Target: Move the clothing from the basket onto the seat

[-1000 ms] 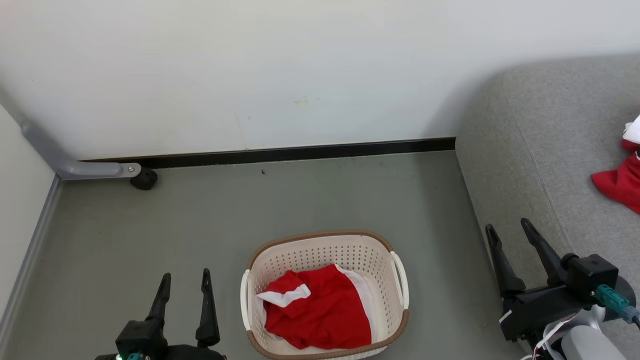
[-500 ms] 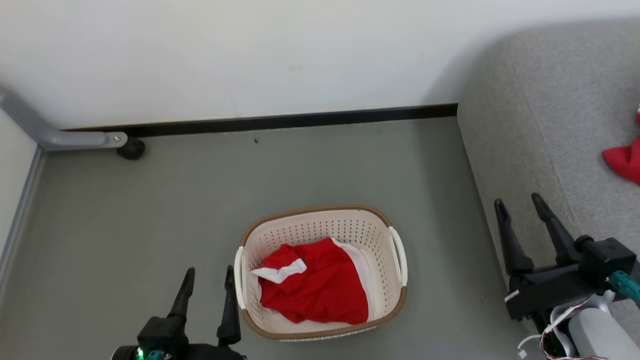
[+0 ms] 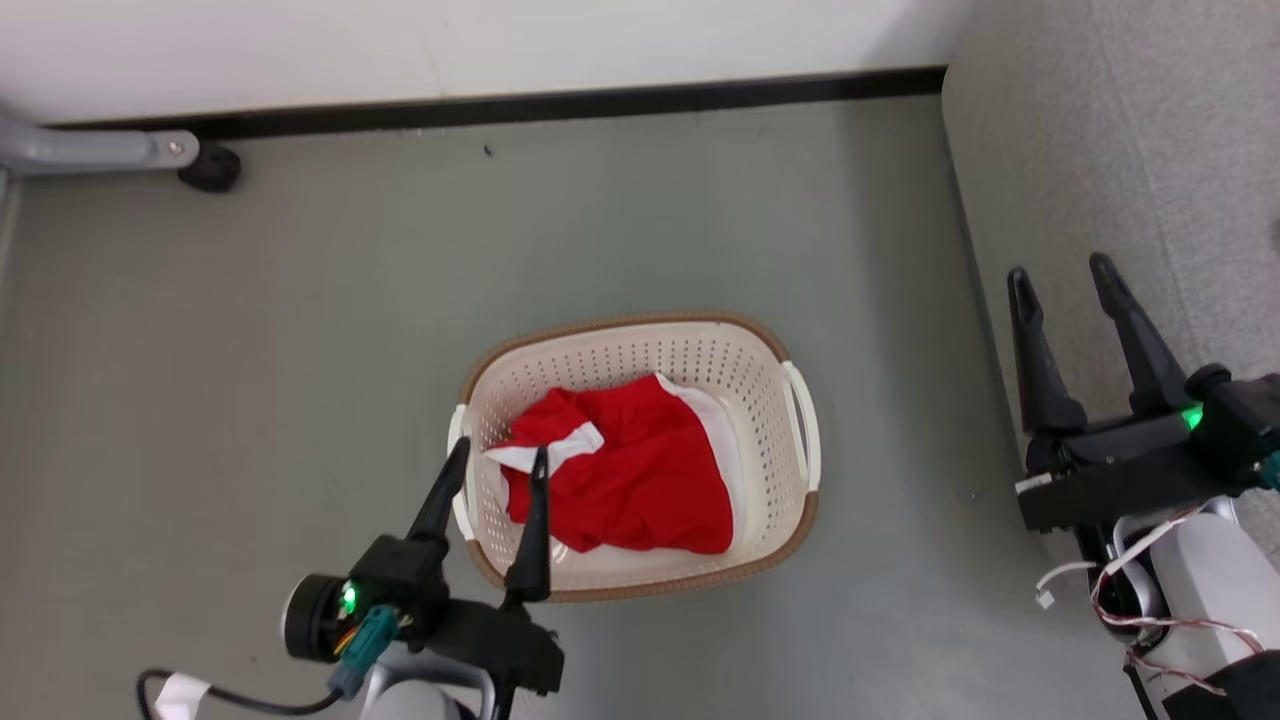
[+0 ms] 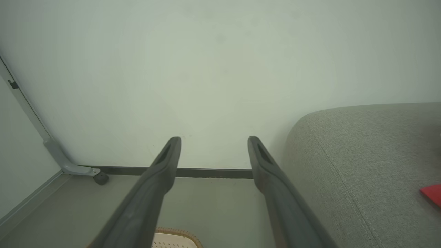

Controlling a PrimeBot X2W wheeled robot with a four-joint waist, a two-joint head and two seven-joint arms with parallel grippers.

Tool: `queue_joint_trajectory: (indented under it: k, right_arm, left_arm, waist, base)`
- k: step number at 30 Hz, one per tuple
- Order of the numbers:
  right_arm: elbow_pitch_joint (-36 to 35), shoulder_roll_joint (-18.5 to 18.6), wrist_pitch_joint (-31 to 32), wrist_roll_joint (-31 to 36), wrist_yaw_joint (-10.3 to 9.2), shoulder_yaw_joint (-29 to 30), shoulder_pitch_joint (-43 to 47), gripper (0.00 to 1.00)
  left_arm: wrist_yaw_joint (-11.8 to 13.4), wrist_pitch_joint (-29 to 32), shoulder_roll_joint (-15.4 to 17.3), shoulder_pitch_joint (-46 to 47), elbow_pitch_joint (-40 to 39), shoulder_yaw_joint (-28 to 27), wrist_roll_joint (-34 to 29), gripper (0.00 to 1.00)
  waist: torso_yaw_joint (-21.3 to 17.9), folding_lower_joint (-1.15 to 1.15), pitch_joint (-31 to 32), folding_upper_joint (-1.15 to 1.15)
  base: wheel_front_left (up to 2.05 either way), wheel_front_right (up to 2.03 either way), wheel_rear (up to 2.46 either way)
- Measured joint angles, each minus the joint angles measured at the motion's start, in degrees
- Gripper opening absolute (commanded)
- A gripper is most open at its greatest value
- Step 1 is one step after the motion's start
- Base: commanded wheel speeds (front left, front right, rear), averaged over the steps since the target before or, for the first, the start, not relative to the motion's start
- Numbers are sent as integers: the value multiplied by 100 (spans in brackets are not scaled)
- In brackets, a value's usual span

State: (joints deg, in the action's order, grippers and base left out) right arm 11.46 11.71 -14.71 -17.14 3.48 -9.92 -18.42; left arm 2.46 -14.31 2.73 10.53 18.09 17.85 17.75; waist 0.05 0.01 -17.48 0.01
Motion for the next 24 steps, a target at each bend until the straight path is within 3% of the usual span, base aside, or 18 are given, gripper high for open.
queue_joint_trajectory:
  k: [9, 24]
  right_arm:
    - [-241, -7, 0, 33, 43, -16, -475, 100]
    - [-832, -43, -1, 66, 83, 192, -1169, 100]
  left_arm:
    - [59, 0, -8, 810, 350, 628, 292, 100]
    - [116, 19, -19, 2055, 1421, 810, 327, 100]
  waist:
    - [-34, 0, -804, 1]
    - [-328, -1, -1896, 1]
  base:
    - [0, 0, 0]
    - [0, 0, 0]
